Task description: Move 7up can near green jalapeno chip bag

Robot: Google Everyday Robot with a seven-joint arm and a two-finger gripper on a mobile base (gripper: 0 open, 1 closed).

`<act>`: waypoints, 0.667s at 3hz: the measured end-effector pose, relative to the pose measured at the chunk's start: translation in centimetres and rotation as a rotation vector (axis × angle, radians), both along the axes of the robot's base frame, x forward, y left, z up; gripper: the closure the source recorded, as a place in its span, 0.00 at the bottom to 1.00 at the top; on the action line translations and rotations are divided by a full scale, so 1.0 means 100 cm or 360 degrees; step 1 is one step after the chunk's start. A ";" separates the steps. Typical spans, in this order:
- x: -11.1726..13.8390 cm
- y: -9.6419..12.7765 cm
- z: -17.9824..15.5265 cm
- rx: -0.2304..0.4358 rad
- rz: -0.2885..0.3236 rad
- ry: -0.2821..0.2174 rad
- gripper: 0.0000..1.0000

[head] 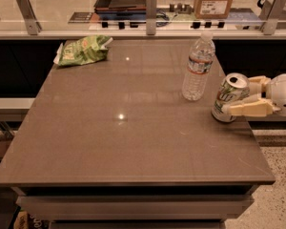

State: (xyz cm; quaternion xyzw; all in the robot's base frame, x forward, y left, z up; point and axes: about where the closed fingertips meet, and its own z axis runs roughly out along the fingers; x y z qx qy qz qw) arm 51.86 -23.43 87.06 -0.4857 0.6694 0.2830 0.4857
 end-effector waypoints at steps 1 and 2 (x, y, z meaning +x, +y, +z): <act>0.000 0.002 0.000 0.0001 0.0007 0.0001 0.87; 0.001 0.005 0.000 0.0003 0.0014 0.0001 1.00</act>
Offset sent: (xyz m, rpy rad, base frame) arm 0.0004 0.0020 -0.0002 0.0007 0.0004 0.0037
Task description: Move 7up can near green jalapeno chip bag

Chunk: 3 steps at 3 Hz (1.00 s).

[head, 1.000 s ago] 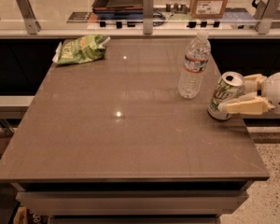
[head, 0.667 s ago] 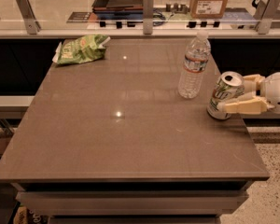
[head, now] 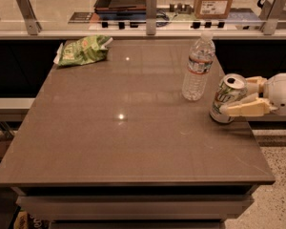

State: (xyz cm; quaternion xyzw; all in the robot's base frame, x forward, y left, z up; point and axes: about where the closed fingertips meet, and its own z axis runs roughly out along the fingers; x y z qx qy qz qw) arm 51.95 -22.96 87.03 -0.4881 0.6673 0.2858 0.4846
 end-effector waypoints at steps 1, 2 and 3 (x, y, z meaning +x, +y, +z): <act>0.000 0.001 0.002 0.0005 -0.0001 0.0002 1.00; 0.002 0.005 0.016 0.0022 -0.0058 0.0031 1.00; 0.003 0.010 0.036 0.0044 -0.0169 0.0059 1.00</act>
Offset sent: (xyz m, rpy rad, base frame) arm 0.0038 0.0055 0.0376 0.0289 0.0470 -0.1032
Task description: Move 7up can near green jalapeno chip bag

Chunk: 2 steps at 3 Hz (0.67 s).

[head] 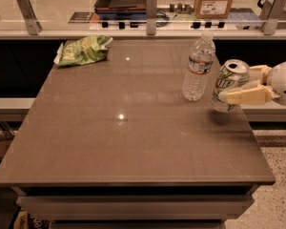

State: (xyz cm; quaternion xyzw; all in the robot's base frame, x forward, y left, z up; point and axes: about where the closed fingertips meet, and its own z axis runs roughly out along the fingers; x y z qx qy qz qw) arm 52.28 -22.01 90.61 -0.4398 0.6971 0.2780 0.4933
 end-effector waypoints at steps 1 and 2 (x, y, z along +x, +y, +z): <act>-0.001 0.003 0.022 0.0035 -0.0062 -0.0003 1.00; -0.006 0.002 0.049 0.0085 -0.0077 -0.0050 1.00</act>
Offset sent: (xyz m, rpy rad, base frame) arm -0.0128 -0.0060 0.0810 0.0919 -0.0691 -0.0693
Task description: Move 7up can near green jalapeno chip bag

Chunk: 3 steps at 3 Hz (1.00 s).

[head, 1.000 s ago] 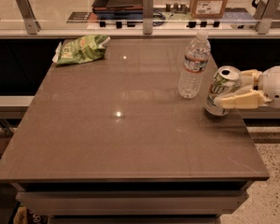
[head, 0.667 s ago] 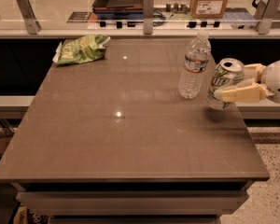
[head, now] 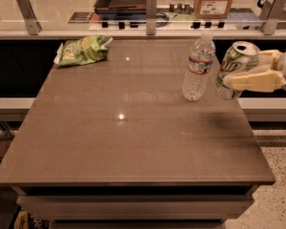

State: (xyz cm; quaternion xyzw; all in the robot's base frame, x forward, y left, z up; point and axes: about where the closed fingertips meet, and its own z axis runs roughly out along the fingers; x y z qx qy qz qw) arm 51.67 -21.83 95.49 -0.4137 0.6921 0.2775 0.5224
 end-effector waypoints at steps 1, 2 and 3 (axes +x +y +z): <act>-0.003 -0.007 0.027 0.0001 -0.0039 -0.0058 1.00; 0.003 -0.008 0.051 -0.0024 -0.0049 -0.0078 1.00; 0.014 0.000 0.072 -0.0060 -0.0044 -0.0076 1.00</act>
Offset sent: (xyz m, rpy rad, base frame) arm 0.0120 -0.0150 0.0789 -0.0329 -0.0604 -0.0466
